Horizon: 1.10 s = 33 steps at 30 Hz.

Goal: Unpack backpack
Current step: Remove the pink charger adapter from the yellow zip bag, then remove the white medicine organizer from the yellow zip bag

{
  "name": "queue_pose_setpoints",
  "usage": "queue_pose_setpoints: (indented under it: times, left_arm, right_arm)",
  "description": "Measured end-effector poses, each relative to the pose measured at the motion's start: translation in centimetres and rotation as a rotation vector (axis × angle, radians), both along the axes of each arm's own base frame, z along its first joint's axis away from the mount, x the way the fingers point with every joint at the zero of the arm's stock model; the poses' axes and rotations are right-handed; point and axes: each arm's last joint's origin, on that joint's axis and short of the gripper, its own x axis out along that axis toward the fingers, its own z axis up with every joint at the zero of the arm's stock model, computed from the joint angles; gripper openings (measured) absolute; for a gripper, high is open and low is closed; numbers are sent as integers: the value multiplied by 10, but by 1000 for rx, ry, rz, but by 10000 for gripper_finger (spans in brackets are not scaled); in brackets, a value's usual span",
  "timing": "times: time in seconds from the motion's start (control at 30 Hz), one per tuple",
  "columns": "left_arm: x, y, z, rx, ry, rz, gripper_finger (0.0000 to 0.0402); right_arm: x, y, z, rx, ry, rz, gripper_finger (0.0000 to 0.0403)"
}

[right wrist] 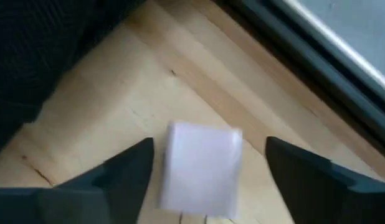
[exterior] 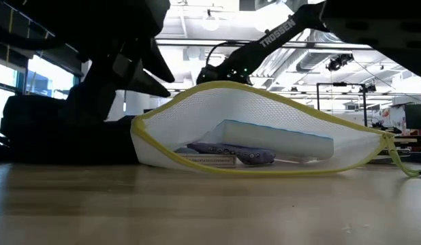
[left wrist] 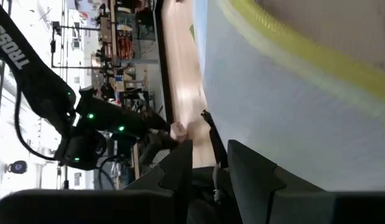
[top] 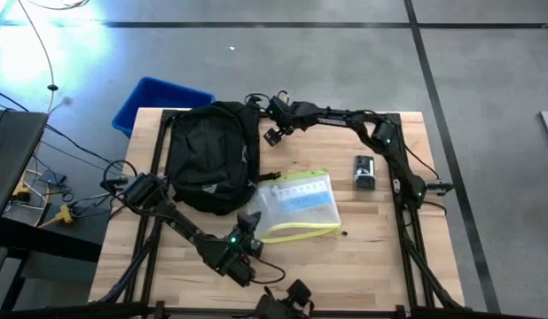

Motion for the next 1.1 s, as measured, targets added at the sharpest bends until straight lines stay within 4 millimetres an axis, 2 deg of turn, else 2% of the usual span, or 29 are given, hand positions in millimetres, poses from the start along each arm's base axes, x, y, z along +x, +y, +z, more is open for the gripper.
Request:
queue_pose_setpoints:
  times: [0.13, 0.23, 0.3, 0.4, 0.5, 0.6, 0.73, 0.87, 0.93, 1.03, 1.1]
  left_arm:
    - [1, -3, 3, -47, -45, 11, 83]
    - [1, -5, 4, -82, -65, 19, 83]
    - [0, -6, 4, -90, -73, 19, 83]
    - [-1, -8, 4, -92, -73, 14, 83]
    - [-1, -9, 3, -96, -79, 15, 83]
    - [-1, -9, 3, -115, -103, 26, 83]
    - [-3, -12, 3, -160, -156, 40, 83]
    - [-7, -17, 3, -178, -184, 37, 83]
    - [-7, -18, 4, -174, -195, 36, 83]
    - [-7, -17, 4, -161, -211, 38, 83]
    - [-5, -15, 5, -155, -219, 43, 83]
  right_arm:
    - [-3, 2, 3, 2, 34, 31, 335]
    - [-7, 18, 27, -30, 83, 92, 334]
    - [-10, 41, 51, -69, 139, 154, 327]
    - [-14, 92, 82, -168, 196, 225, 315]
    - [-23, 162, 108, -304, 188, 340, 305]
    - [-47, 232, 118, -376, 160, 420, 297]
    - [-90, 315, 108, -320, 24, 440, 290]
    - [-131, 394, 81, -227, -156, 584, 288]
    - [-145, 429, 68, -187, -282, 677, 288]
    - [-154, 467, 51, -176, -455, 823, 288]
    - [-152, 478, 37, -214, -481, 911, 288]
